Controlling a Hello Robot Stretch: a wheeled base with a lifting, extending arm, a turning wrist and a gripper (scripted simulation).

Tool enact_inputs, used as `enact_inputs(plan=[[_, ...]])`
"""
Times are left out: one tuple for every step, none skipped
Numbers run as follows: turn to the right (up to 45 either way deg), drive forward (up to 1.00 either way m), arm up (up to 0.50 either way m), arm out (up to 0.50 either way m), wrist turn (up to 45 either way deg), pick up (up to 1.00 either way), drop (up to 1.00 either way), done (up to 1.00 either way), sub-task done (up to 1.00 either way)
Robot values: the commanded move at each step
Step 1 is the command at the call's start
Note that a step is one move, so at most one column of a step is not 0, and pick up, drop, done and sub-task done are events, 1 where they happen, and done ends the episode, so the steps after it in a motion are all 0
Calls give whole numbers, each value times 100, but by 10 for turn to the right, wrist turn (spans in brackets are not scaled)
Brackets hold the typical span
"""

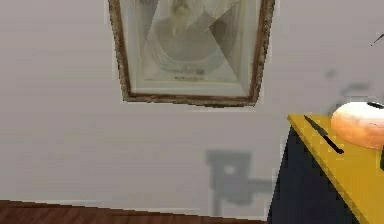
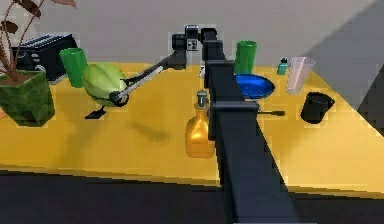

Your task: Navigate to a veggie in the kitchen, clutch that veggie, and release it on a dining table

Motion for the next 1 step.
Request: enact_inputs(plan=[[0, 0, 0, 0, -390, 0, 0, 0, 0]])
